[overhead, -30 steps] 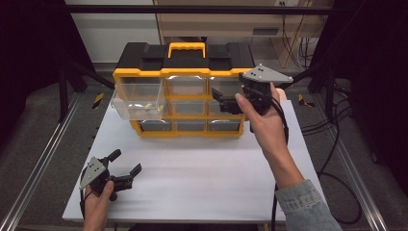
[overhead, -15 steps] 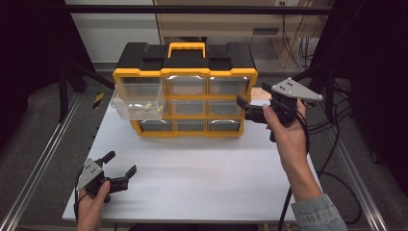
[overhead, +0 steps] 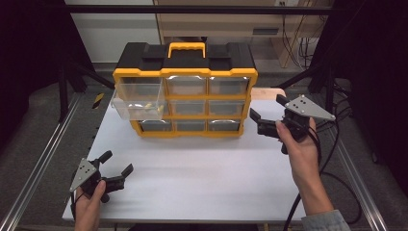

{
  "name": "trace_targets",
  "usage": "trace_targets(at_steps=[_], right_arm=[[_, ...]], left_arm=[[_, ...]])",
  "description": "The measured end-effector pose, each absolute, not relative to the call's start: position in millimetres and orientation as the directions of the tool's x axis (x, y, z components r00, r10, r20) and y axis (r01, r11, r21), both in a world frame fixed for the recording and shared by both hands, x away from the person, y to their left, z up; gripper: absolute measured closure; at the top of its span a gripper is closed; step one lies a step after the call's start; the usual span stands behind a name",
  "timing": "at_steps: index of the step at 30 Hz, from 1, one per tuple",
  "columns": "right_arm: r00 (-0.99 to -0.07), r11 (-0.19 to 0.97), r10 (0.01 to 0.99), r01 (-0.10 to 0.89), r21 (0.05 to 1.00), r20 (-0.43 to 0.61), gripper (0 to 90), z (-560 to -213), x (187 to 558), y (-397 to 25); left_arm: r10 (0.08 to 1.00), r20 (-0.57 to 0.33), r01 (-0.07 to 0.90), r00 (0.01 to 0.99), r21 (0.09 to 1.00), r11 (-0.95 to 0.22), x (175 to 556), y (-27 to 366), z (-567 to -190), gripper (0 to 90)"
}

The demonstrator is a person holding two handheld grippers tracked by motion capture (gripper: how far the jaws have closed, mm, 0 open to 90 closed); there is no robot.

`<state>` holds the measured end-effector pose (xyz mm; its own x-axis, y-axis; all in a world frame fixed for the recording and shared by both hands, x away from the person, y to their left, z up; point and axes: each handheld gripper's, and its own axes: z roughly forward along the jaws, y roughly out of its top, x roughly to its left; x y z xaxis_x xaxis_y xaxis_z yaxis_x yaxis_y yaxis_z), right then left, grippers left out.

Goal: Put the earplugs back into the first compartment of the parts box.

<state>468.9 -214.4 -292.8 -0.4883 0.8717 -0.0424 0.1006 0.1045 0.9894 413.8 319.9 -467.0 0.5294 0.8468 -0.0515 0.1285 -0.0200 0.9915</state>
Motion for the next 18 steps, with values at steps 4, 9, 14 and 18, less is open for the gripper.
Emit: trace_targets(at_steps=[4, 9, 14, 18], right_arm=[[-0.479, 0.1, 0.877, 0.1, 0.99, -0.04, 5.5, -300, 462, -222], [-0.474, 0.116, 0.879, 0.107, 0.988, -0.052, 5.4, -312, 454, -230], [-0.469, 0.112, 0.882, 0.114, 0.987, -0.046, 5.3, -323, 447, -238], [-0.466, 0.1, 0.884, 0.119, 0.988, -0.033, 5.2, -331, 443, -244]], left_arm=[[0.848, -0.053, 0.124, 0.528, 0.992, -0.015, 414, 321, -467, 1.6], [0.846, -0.052, 0.126, 0.531, 0.992, -0.018, 414, 320, -467, 1.6], [0.848, -0.05, 0.123, 0.528, 0.992, -0.018, 413, 321, -467, 1.6], [0.85, -0.05, 0.123, 0.525, 0.992, -0.018, 413, 321, -467, 1.6]])
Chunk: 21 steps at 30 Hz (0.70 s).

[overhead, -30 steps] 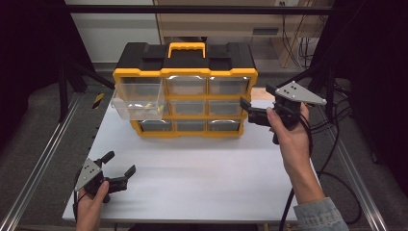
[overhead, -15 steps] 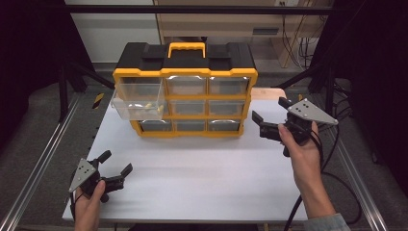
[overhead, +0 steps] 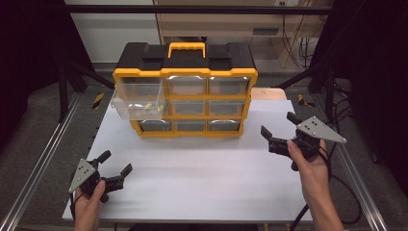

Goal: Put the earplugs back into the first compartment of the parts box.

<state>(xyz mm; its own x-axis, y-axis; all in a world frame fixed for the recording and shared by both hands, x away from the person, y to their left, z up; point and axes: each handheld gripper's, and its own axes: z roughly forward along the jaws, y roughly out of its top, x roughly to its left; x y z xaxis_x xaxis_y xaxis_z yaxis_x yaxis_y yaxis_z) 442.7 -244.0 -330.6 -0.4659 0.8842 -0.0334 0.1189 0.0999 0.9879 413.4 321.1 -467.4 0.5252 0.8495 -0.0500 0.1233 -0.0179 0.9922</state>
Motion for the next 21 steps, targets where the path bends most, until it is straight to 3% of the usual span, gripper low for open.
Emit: trace_targets(at_steps=[21], right_arm=[[-0.439, 0.057, 0.899, 0.141, 0.988, 0.011, 4.6, -368, 425, -267]], left_arm=[[0.852, -0.044, 0.113, 0.522, 0.993, -0.017, 413, 323, -468, 1.7]])
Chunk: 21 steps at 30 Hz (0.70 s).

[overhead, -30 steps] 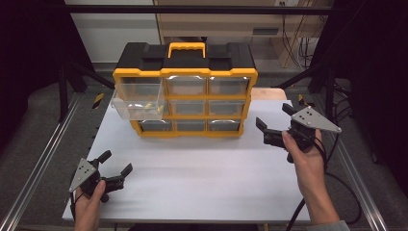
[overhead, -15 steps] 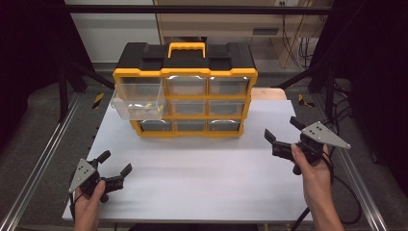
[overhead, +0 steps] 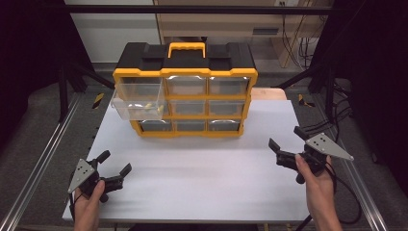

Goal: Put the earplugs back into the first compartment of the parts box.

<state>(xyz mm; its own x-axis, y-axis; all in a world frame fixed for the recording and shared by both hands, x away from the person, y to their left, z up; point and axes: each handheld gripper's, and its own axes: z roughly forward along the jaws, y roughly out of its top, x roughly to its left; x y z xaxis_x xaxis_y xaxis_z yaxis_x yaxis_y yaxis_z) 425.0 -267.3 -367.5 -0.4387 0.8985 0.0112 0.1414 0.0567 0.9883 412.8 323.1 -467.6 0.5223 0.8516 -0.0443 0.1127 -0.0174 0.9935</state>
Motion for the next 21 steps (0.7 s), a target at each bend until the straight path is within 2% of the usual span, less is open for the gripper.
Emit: trace_targets(at_steps=[21], right_arm=[[-0.446, 0.065, 0.895, 0.173, 0.983, 0.02, 4.6, -411, 417, -271]], left_arm=[[0.848, -0.036, 0.109, 0.528, 0.994, -0.027, 412, 321, -468, 1.7]])
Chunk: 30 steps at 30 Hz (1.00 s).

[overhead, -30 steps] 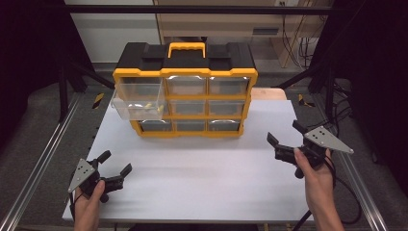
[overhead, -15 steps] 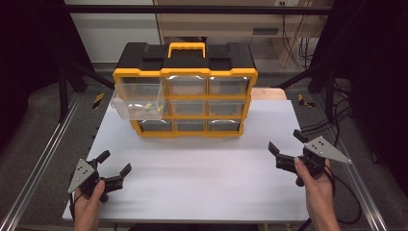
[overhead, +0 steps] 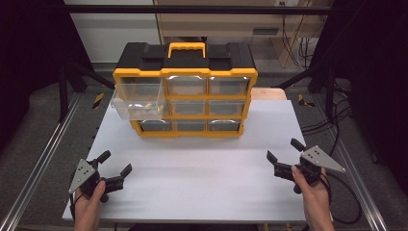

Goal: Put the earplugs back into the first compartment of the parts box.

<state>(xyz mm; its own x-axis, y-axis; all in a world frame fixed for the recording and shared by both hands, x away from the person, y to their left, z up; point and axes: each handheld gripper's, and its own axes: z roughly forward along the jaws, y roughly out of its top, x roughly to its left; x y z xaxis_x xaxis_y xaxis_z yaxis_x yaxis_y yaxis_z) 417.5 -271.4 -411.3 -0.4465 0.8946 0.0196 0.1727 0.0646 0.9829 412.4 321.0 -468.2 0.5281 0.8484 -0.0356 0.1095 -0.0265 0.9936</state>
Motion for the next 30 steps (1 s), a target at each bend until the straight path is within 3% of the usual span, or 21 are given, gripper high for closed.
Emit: trace_targets(at_steps=[30], right_arm=[[-0.511, 0.038, 0.855, 0.228, 0.973, 0.087, 4.2, -455, 424, -243]], left_arm=[[0.835, -0.026, 0.122, 0.549, 0.991, -0.049, 406, 318, -470, 1.7]])
